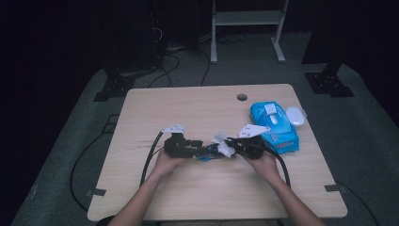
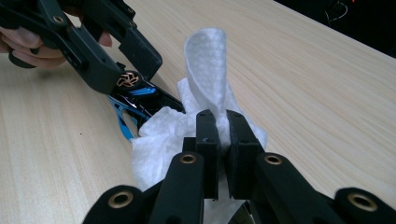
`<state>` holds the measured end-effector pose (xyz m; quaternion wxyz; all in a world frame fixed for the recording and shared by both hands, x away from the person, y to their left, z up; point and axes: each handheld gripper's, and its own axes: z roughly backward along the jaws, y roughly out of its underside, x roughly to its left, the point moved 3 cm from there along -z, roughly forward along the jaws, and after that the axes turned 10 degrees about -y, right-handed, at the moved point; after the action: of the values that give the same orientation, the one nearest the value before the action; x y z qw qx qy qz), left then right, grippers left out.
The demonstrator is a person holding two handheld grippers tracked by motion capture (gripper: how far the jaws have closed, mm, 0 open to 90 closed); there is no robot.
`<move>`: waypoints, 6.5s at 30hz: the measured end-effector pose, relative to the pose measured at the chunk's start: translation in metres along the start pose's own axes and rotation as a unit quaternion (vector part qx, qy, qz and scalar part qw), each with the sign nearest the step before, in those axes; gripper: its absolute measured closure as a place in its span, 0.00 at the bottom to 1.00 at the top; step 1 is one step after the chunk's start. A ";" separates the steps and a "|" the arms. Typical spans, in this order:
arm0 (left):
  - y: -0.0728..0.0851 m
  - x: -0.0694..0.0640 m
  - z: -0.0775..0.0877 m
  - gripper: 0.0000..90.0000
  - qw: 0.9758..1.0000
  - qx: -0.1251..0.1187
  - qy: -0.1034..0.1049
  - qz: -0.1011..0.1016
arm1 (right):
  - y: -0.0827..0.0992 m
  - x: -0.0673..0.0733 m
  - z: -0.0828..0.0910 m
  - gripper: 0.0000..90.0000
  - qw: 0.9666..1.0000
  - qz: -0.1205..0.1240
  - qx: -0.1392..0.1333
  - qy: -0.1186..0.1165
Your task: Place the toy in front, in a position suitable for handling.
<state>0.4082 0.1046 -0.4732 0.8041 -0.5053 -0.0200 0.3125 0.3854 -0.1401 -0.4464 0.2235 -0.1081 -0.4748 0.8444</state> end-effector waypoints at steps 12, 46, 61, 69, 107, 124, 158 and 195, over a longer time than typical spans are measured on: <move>-0.003 0.006 0.007 0.54 1.000 -0.013 -0.009 0.020 | 0.002 0.001 0.001 0.94 1.000 0.010 -0.006 -0.002; 0.009 -0.015 -0.004 0.47 0.997 0.037 -0.031 -0.064 | 0.035 0.028 0.004 0.94 0.998 0.035 0.053 -0.014; 0.013 -0.020 -0.011 0.39 0.991 0.042 -0.056 -0.114 | -0.001 -0.015 -0.012 0.93 0.999 -0.034 0.029 -0.003; 0.011 -0.022 -0.007 0.24 0.987 0.019 -0.081 -0.137 | 0.011 -0.014 -0.017 0.93 0.998 -0.044 0.046 -0.008; 0.021 -0.019 -0.021 0.27 0.975 0.058 -0.117 -0.178 | -0.003 0.028 -0.051 0.93 0.996 -0.012 0.053 -0.066; 0.020 -0.019 -0.021 0.27 0.977 0.054 -0.113 -0.175 | -0.004 0.015 -0.022 0.72 0.998 -0.011 0.045 -0.030; 0.017 -0.021 -0.022 0.27 0.978 0.056 -0.104 -0.170 | -0.003 0.020 -0.048 0.92 0.997 -0.028 0.032 -0.069; 0.014 -0.018 -0.018 0.27 0.980 0.048 -0.097 -0.169 | 0.015 -0.013 -0.009 0.92 0.998 -0.053 0.044 0.010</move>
<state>0.3933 0.0851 -0.4882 0.8631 -0.4226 -0.1677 0.2200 0.3961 -0.1465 -0.4645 0.2775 -0.0811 -0.4403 0.8501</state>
